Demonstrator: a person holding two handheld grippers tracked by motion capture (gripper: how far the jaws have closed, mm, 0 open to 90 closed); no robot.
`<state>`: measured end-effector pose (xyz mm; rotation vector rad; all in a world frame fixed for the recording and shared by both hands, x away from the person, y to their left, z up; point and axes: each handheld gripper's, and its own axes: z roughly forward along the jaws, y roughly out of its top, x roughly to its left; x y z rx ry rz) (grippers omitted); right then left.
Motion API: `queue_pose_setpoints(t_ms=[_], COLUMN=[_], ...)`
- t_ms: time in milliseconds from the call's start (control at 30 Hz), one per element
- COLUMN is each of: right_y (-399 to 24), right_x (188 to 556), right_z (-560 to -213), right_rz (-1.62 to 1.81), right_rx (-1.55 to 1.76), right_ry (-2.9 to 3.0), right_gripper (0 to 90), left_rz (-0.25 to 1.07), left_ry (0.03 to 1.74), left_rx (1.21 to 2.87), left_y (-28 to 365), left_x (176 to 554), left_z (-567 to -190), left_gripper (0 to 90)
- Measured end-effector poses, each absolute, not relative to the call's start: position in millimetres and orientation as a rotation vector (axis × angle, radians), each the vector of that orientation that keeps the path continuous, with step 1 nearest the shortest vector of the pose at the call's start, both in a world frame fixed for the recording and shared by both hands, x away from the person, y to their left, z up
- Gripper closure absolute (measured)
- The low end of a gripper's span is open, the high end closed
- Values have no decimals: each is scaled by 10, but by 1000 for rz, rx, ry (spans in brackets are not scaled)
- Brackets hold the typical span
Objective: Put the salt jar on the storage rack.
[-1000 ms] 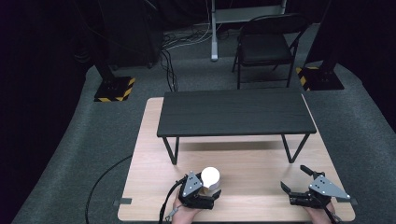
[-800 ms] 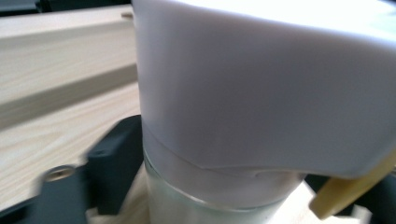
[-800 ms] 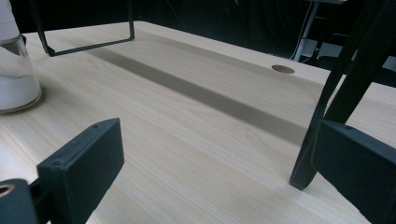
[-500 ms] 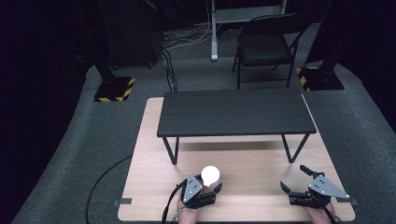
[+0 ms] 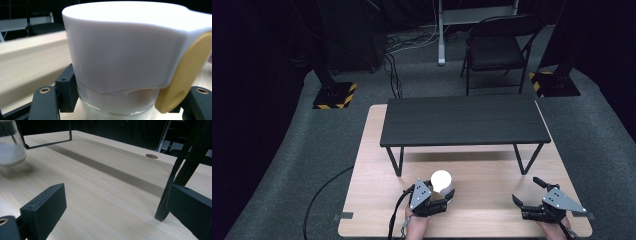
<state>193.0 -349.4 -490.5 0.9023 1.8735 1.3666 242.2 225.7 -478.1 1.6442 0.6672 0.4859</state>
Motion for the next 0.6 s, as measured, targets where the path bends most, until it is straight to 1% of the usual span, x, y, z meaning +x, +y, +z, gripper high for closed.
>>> queue_pose_setpoints(t_ms=[167, 200, 233, 367, 400, 467, 533, 567, 600], right_y=[-3492, -3491, -3491, -3489, -3489, -3489, -3486, -3486, -3486], right_x=[1934, 1936, 1936, 1941, 1941, 1946, 1949, 1949, 1949], right_z=[-4905, -4905, -4905, -4904, -4904, -4905, -4902, -4902, -4902], right_rz=[1367, 1367, 1367, 1366, 1366, 1366, 1365, 1365, 1365], right_rx=[903, 902, 902, 901, 901, 901, 900, 899, 899], right_ry=[1876, 1877, 1877, 1879, 1879, 1881, 1884, 1884, 1884], right_gripper=[14, 15, 15, 15, 15, 15, 15, 15, 15], left_rz=[477, 486, 486, 489, 489, 485, 488, 488, 488], left_ry=[649, 633, 633, 585, 585, 560, 551, 533, 533], left_rx=[1615, 1611, 1611, 1600, 1600, 1592, 1589, 1592, 1592], left_y=[2252, 2235, 2235, 2199, 2199, 2175, 2158, 2129, 2129], left_x=[2499, 2538, 2538, 2646, 2646, 2707, 2726, 2770, 2770], left_z=[-4605, -4495, -4495, -4218, -4218, -4062, -4011, -3902, -3902], left_gripper=[305, 305, 305, 305, 305, 305, 305, 305, 305])
